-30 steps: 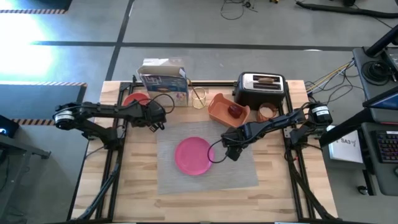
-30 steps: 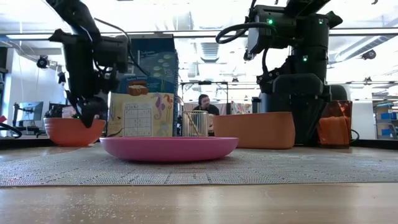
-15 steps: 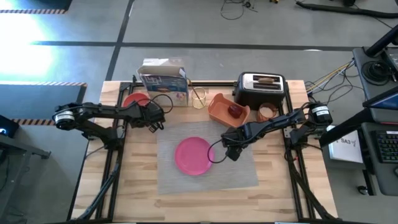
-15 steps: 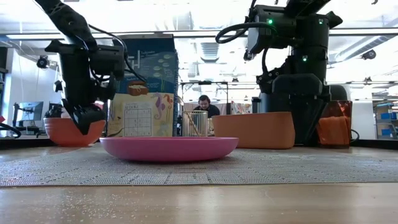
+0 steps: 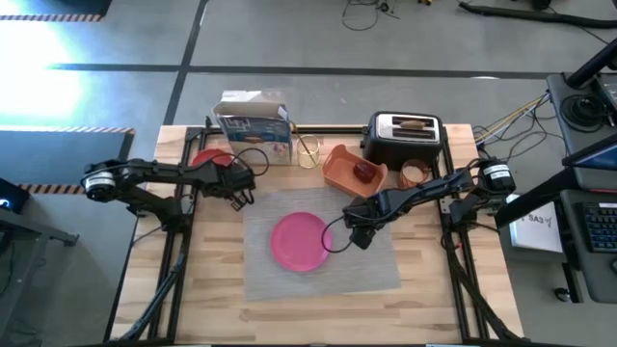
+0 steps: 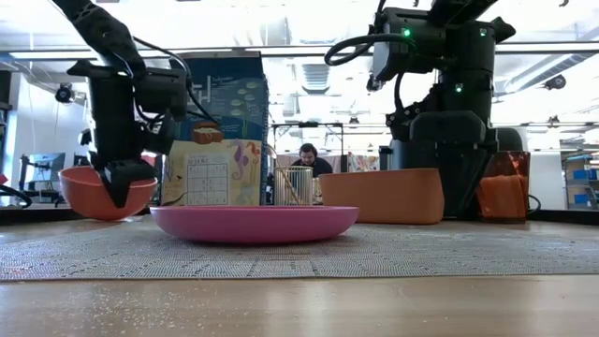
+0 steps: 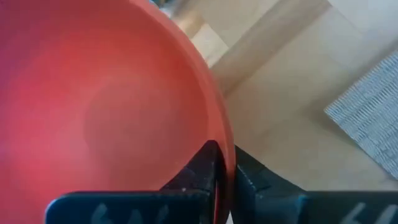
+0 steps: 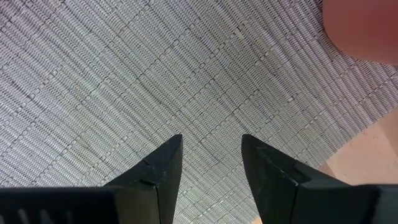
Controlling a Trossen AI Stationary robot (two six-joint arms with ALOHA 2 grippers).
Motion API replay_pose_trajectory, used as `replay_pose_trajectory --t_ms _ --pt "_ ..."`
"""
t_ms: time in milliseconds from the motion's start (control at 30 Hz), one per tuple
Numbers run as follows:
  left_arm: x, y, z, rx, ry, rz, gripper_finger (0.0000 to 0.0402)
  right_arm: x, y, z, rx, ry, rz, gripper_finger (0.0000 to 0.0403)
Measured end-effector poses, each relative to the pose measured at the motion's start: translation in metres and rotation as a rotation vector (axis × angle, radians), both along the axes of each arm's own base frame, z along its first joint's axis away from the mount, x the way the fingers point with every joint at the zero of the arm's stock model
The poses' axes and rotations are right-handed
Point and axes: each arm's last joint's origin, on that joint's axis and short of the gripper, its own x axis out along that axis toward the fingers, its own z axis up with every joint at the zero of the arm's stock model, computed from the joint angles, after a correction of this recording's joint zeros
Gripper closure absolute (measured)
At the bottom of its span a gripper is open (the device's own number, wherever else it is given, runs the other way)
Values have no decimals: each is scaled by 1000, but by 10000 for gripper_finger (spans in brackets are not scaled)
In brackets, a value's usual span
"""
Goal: Arrange a breakfast setting
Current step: Put the orange bowl on the gray table mat
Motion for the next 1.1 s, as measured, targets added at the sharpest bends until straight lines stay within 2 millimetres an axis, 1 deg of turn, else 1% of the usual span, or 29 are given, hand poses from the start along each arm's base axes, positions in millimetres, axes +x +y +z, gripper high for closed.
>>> replay_pose_trajectory --t_ms 100,167,233,367,433,567,633,733,800,900,1000,1100 --pt "-1 -3 2 -33 7 -35 399 0 0 0 0 1 1 245" --pt "-1 -6 8 -58 0 -48 400 0 0 0 -1 2 9 245" --pt "1 -9 19 -70 -22 -69 401 0 0 0 -1 2 10 246" --pt "8 -19 47 -116 -86 -200 401 0 0 0 -1 2 16 247" --pt "12 -27 61 -152 -138 -303 401 0 0 0 -5 3 57 249" --pt "17 -45 81 -223 -193 -588 401 1 0 0 -19 0 179 257" --pt "19 -54 88 -228 -194 -722 401 4 0 0 -27 -26 240 263" --pt "21 -68 92 -217 -182 -869 401 10 1 5 -38 -63 315 273" --pt "24 -77 93 -209 -178 -945 401 17 2 14 -47 -108 348 280" --pt "27 -88 89 -205 -147 -1059 401 31 7 35 -67 -180 422 291" --pt "31 -97 84 -204 -105 -1157 401 46 18 63 -108 -282 566 301" --pt "38 -104 79 -193 -80 -1242 401 57 30 90 -166 -382 727 307"
